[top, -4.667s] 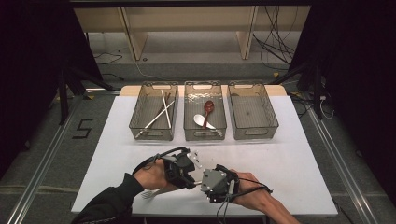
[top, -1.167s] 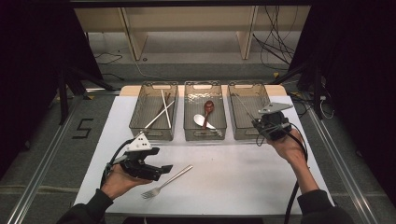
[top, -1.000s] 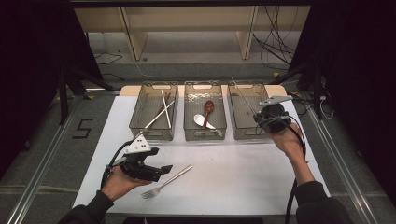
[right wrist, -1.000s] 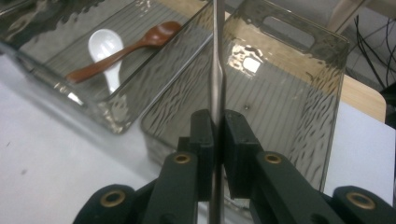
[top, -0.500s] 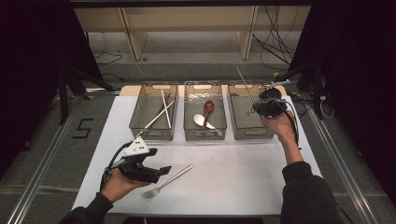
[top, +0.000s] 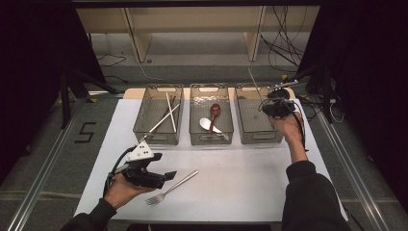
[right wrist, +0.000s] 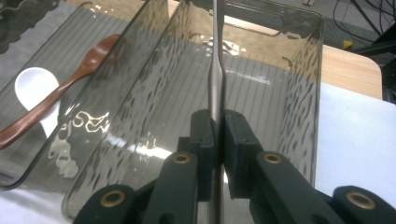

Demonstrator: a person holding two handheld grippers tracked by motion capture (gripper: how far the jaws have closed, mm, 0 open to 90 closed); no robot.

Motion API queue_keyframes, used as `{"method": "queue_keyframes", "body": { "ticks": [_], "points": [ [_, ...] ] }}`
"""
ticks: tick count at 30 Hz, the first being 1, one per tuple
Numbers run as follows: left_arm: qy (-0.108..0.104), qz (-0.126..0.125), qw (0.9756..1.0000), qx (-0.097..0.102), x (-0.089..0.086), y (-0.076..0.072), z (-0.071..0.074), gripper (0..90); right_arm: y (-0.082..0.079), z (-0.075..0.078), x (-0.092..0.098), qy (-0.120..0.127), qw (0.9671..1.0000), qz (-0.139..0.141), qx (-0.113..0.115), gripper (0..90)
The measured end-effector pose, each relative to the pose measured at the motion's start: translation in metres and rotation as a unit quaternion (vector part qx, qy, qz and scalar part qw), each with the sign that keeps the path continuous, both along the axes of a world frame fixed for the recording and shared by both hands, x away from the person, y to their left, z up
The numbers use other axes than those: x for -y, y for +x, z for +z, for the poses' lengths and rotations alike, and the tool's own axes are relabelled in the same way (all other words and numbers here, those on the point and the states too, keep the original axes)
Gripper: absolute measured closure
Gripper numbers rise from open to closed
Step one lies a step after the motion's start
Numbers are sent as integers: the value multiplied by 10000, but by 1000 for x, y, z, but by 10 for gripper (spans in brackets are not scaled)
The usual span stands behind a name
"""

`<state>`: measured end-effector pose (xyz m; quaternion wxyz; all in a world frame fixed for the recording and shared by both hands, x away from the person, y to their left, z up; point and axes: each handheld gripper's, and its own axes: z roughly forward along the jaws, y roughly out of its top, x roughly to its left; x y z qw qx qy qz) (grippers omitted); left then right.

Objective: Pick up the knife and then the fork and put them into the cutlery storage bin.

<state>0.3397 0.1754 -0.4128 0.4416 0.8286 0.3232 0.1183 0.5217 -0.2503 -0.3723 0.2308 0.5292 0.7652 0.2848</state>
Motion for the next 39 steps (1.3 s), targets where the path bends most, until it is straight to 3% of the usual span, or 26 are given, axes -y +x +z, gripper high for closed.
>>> {"method": "queue_keyframes", "body": {
  "ticks": [12, 13, 14, 15, 23, 26, 32, 35, 39],
  "points": [
    [25, -12, 10000, -34, 0, 1, -1, 168, 8, -12, -4, -72, 9998, -152, -101, 821],
    [21, -18, 10000, -38, 0, 1, -1, 168, 8, -13, -4, -90, 9998, -174, -98, 801],
    [17, -14, 10000, -40, 0, 1, -1, 169, 9, -13, -4, -77, 9998, -206, -34, 724],
    [17, -8, 10000, -35, 0, 1, -1, 168, 9, -12, -4, 33, 9998, -199, -20, 691],
    [74, -6, 9999, -71, 0, 1, -2, 168, -1, 0, -9, 233, 9996, 101, 120, 489],
    [95, -4, 9999, -131, 1, 2, -3, 164, -7, 2, -12, 188, 9993, 260, 172, 405],
    [176, 9, 9995, -277, 1, 4, -5, 161, -30, 11, -16, 383, 9966, 642, 334, 352],
    [345, -38, 9986, -389, 3, 4, -7, 163, -47, 13, -20, 475, 9942, 884, 383, 333],
    [693, -133, 9953, -663, 7, 5, -12, 172, -70, 12, -27, 465, 9909, 1192, 426, 327]
  ]
}}
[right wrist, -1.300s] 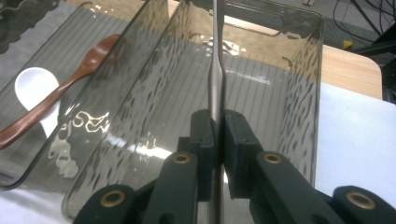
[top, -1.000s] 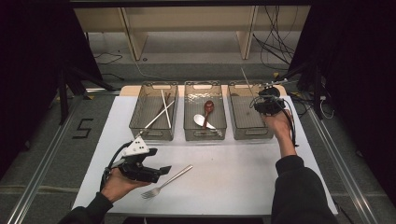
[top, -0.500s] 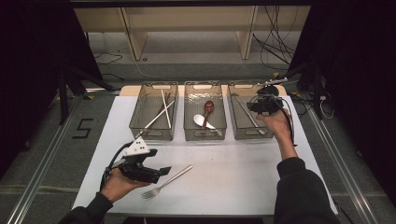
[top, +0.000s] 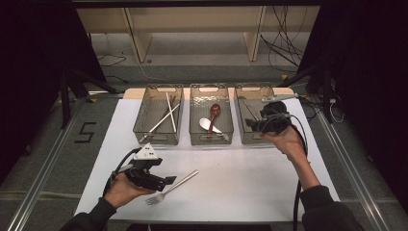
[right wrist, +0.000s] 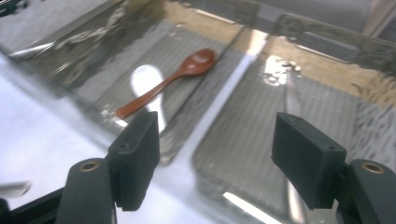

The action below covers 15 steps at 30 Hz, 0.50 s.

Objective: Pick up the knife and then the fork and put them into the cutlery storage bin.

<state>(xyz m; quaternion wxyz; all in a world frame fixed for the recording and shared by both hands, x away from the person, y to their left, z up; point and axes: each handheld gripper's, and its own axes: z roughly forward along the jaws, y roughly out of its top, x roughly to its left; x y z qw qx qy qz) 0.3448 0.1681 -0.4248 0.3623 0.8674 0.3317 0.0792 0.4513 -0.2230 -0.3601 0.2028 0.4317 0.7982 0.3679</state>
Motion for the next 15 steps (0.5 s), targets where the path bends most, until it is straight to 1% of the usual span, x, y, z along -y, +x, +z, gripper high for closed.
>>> {"method": "queue_keyframes", "body": {
  "ticks": [2, 4, 6, 8, 10, 13, 15],
  "points": [
    [190, -53, 9997, -141, 3, 0, -3, 188, -10, -2, -3, 47, 9999, 101, 13, 324],
    [393, -150, 9987, -282, 6, 0, -7, 209, -19, -4, -5, 102, 9998, 195, -5, 320],
    [593, -235, 9972, -399, 9, 0, -11, 232, -26, -6, -6, 136, 9996, 259, 7, 317],
    [780, -304, 9953, -489, 12, 0, -14, 256, -33, -9, -8, 98, 9993, 350, -3, 311],
    [892, -333, 9939, -560, 14, 1, -16, 285, -38, -11, -10, 125, 9991, 397, -25, 311],
    [989, -341, 9923, -655, 17, 2, -19, 314, -43, -13, -11, 151, 9989, 450, -32, 308],
    [1019, -361, 9917, -697, 18, 3, -21, 328, -46, -14, -12, 183, 9986, 493, -31, 303]
  ]
}}
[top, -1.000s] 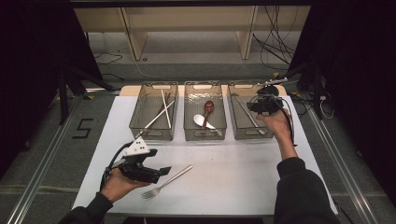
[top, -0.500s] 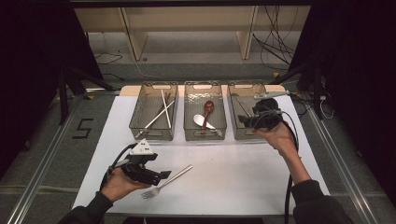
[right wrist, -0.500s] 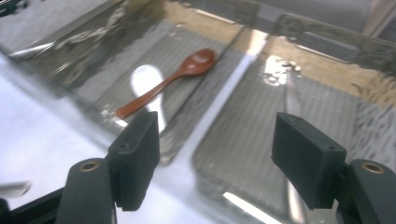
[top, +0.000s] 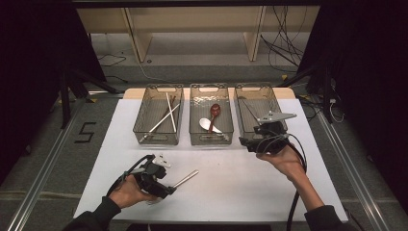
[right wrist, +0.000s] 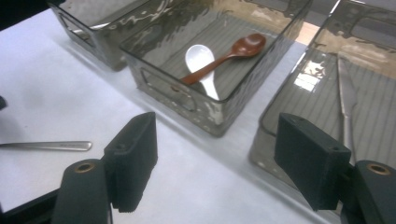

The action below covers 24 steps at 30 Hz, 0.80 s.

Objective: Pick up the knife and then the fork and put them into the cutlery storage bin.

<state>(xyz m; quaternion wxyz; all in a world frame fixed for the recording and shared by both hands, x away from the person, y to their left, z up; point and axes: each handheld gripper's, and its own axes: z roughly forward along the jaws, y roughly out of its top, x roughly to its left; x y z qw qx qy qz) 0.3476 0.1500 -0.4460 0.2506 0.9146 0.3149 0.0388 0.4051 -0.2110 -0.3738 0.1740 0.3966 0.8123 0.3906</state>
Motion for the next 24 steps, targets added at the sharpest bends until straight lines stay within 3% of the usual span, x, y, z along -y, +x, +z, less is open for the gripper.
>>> {"method": "queue_keyframes", "body": {
  "ticks": [4, 12, 24],
  "points": [
    [63, -11, 9999, -87, 1, 2, -4, 374, -9, -1, -2, 125, 9999, 102, 11, 301],
    [306, -166, 9993, -155, 3, 3, -9, 463, -25, -11, -7, 113, 9995, 296, -75, 301],
    [572, -374, 9972, -320, 11, 6, -15, 602, -30, -14, -12, 68, 9991, 400, -125, 301]
  ]
}}
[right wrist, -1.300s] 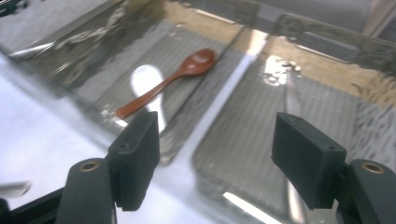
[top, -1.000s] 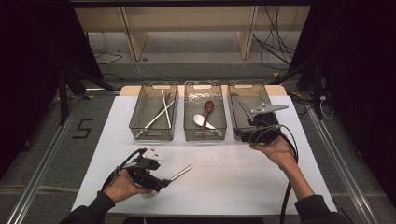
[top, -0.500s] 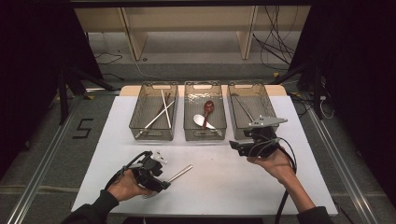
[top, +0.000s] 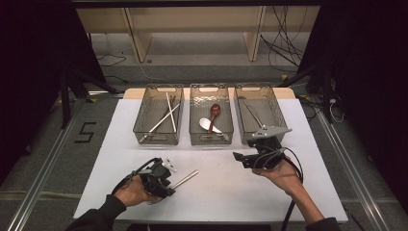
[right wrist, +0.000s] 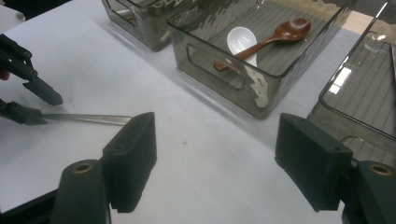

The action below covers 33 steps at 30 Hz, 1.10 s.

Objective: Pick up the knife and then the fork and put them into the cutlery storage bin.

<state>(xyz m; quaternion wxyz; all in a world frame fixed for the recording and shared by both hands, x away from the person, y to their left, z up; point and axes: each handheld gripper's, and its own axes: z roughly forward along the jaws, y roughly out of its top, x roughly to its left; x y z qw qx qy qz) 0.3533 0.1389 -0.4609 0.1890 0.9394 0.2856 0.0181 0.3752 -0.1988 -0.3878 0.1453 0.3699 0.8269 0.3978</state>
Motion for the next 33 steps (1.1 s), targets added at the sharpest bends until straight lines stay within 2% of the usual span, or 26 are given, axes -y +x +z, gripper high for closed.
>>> {"method": "queue_keyframes", "body": {
  "ticks": [15, 22, 25, 33],
  "points": [
    [325, -174, 9993, 38, 10, 1, -4, 780, -1, 0, 0, 2, 10000, 34, -11, 301],
    [439, -340, 9984, 47, 13, 1, -3, 805, 0, 0, 0, -12, 10000, 31, 6, 302],
    [427, -450, 9981, 62, 14, 0, -3, 838, -1, 0, 0, -12, 10000, 26, 8, 302],
    [518, -560, 9970, 109, 17, -1, -2, 842, -1, 0, 0, -18, 10000, 7, 28, 304]
  ]
}}
